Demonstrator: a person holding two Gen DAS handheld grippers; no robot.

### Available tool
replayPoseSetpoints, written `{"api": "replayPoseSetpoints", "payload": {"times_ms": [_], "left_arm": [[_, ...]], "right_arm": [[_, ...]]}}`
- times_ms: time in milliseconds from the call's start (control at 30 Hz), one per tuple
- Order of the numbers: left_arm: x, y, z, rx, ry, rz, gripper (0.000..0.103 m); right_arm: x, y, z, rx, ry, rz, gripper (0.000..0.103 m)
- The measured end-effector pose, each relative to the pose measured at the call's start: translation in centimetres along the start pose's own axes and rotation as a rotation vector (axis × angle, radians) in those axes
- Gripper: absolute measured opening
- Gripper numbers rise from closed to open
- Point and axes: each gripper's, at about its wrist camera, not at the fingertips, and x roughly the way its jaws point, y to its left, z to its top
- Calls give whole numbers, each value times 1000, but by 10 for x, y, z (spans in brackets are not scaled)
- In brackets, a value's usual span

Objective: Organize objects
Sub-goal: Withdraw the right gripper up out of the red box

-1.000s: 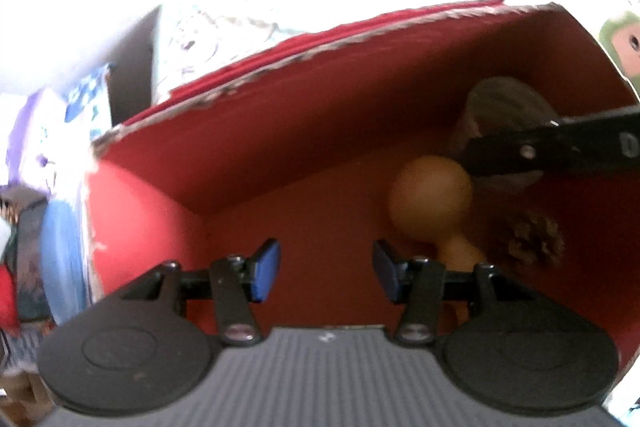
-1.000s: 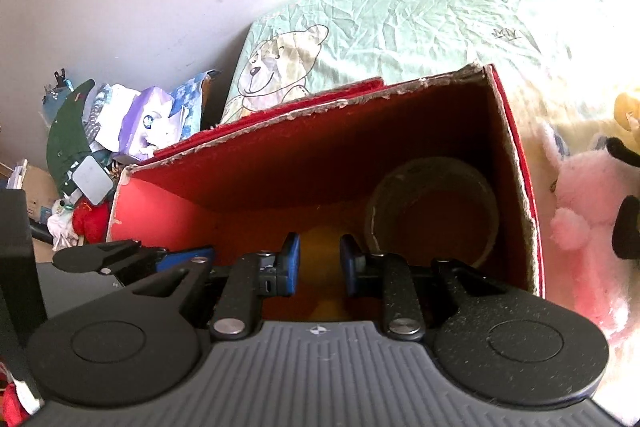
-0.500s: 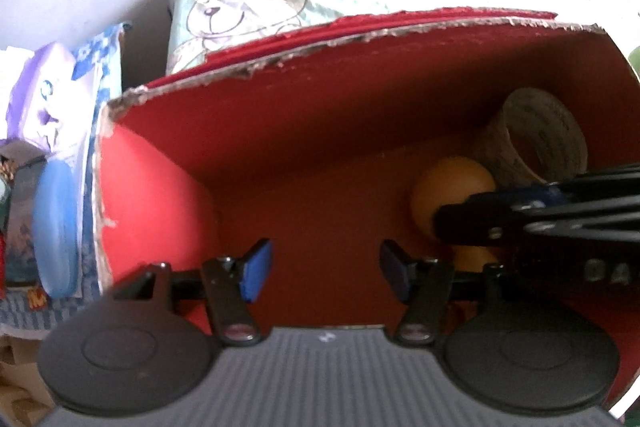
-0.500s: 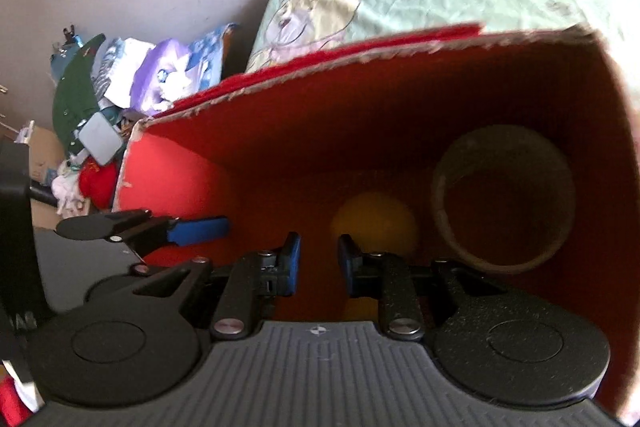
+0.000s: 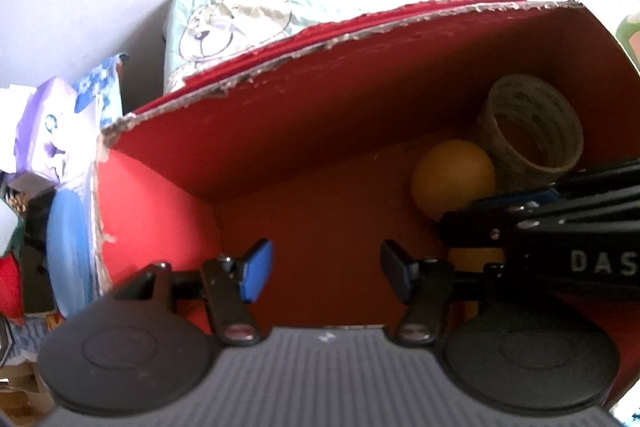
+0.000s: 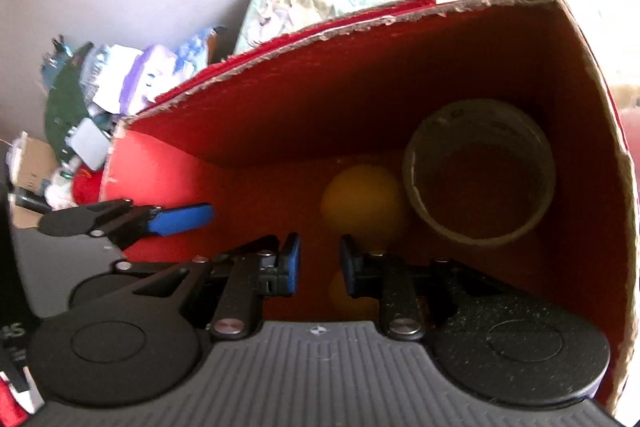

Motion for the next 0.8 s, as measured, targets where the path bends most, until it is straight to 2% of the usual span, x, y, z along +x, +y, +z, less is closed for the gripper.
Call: {"api": "replayPoseSetpoints", "payload": {"times_ms": [167,300,433,633,733,800], "left_arm": [[-4,-8,-6,28,-39,13,61],[-28,-12,-15,24,-175,53,60],[-62,-14,-25,-12,-247,4,60],[-123,-39,-55,13,-354,-17,61],[-139,-40,-79,4,-381,-29,61],[-130,-32,-89,-17,-384,-50,61]], "right_arm": [[-21,-2,-11,-20,-69,34,25],[-44,-8,-24,-36,-137,76,25],[-75,-17,-41,-62,-232,113,25],[-112,-27,-68,-91,-317,188,25],[-122,-34,-79,-94,-334,252,25],[-126,-36,-84,-95,-333,293,25]]}}
